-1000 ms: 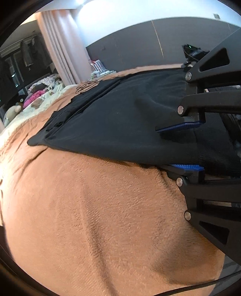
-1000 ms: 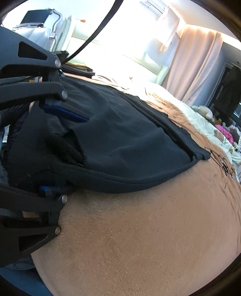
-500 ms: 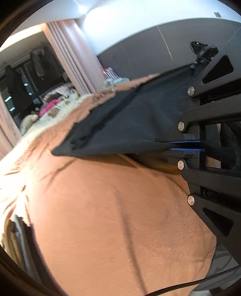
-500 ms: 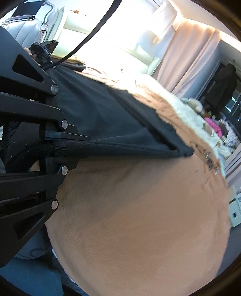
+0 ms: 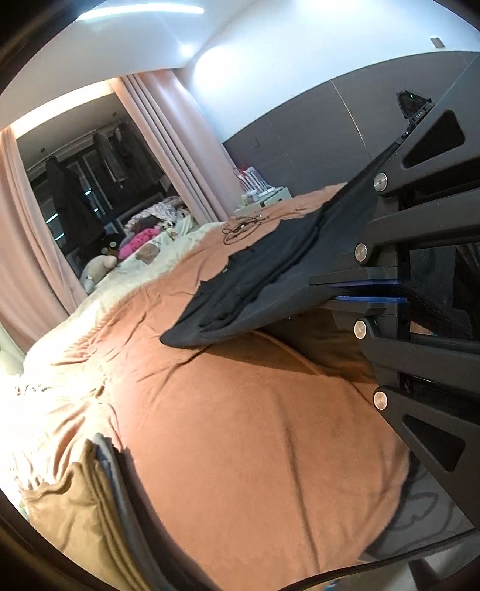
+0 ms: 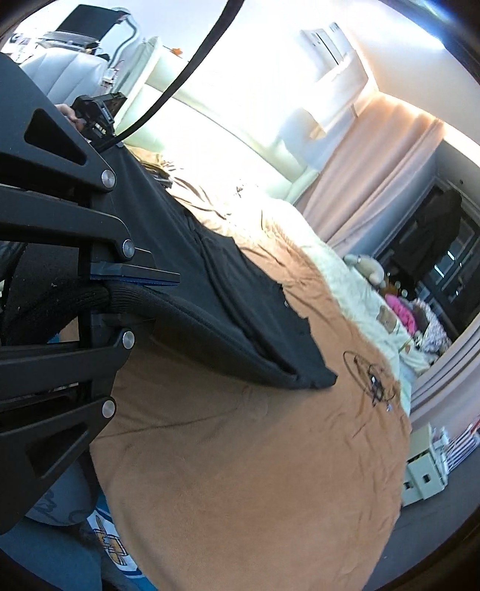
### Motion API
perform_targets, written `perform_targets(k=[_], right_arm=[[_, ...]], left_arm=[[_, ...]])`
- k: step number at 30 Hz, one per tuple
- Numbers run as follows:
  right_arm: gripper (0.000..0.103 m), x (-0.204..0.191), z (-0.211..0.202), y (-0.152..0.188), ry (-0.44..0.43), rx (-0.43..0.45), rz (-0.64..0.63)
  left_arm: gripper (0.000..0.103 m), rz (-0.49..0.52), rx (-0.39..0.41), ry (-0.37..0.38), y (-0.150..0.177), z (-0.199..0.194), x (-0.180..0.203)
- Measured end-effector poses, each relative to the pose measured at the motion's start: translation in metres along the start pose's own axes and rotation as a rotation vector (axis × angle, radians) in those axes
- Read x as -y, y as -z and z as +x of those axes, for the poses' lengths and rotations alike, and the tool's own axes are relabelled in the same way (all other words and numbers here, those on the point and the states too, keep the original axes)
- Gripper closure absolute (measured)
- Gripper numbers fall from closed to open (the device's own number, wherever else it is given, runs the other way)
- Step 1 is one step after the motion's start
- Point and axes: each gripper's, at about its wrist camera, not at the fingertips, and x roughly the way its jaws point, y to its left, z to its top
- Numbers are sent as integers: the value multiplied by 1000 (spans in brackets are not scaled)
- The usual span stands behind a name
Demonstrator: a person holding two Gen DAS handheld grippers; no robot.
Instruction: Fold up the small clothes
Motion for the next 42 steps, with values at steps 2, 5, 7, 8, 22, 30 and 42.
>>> perform_targets(k=[2,5,7,8,22,30,42], right_arm=[[98,-3,-16,9,-11,3,-14],[98,4,-25,21,-25,10,-22],[98,6,-25,26,-32,12,-25],[98,6,-24,26,-33,13,-27],[98,6,-42,52,-75,3,-74],[98,13,-25,25,-44,-14,-95],[97,9,47,-63,10,-34,-127]], left_arm=[[100,8,12,3,3,-13,2],[100,7,28,19,5,-32,5],[100,7,32,26,9,-40,5],[100,8,31,30,13,-47,5],[100,17,49,28,56,-97,-6],[100,0,53,19,39,-81,-8],[100,45,29,-36,-40,-17,15]])
